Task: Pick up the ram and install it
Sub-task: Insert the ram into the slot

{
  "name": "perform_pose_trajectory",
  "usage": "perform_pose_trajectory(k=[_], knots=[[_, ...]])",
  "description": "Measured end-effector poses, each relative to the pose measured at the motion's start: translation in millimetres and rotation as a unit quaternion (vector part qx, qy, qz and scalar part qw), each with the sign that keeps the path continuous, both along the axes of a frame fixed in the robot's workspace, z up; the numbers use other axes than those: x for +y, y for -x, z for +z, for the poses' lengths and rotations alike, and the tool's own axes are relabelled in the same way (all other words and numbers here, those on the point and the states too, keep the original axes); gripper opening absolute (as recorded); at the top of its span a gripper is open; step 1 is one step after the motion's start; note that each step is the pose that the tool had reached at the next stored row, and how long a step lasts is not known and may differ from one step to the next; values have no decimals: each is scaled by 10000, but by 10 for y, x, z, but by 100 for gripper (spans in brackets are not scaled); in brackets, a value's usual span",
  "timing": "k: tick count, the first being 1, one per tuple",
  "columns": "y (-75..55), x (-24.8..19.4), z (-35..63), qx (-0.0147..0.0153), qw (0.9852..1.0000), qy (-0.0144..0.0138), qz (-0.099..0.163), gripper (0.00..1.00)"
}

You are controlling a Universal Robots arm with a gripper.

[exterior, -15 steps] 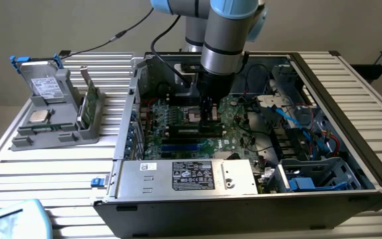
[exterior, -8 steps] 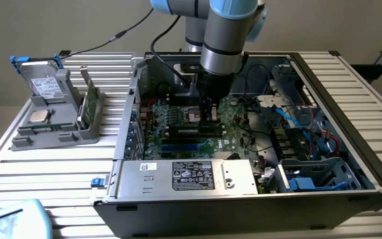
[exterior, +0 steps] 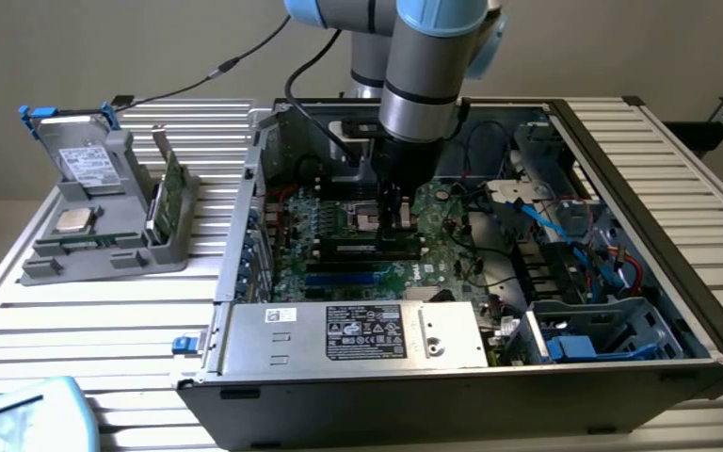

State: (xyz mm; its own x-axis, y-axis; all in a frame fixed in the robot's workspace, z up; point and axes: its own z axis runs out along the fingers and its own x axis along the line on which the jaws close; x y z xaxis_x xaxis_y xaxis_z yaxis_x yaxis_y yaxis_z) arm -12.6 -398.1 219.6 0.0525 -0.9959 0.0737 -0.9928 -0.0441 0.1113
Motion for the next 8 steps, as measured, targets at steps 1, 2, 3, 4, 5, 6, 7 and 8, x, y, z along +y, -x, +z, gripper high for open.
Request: perform_pose_trajectory(k=[1, 2, 3, 4, 5, 6, 7, 8], knots=[[0, 0, -2, 0, 10000, 0, 0, 14], [0, 0, -3, 0, 10000, 0, 0, 14], [0, 0, -4, 0, 10000, 0, 0, 14], [0, 1, -4, 0, 10000, 0, 0, 14], [0, 1, -4, 0, 10000, 0, 0, 14], [0, 1, -5, 0, 10000, -1, 0, 14], [0, 0, -7, 0, 10000, -1, 0, 14], [0, 0, -9, -1, 10000, -1, 0, 14]])
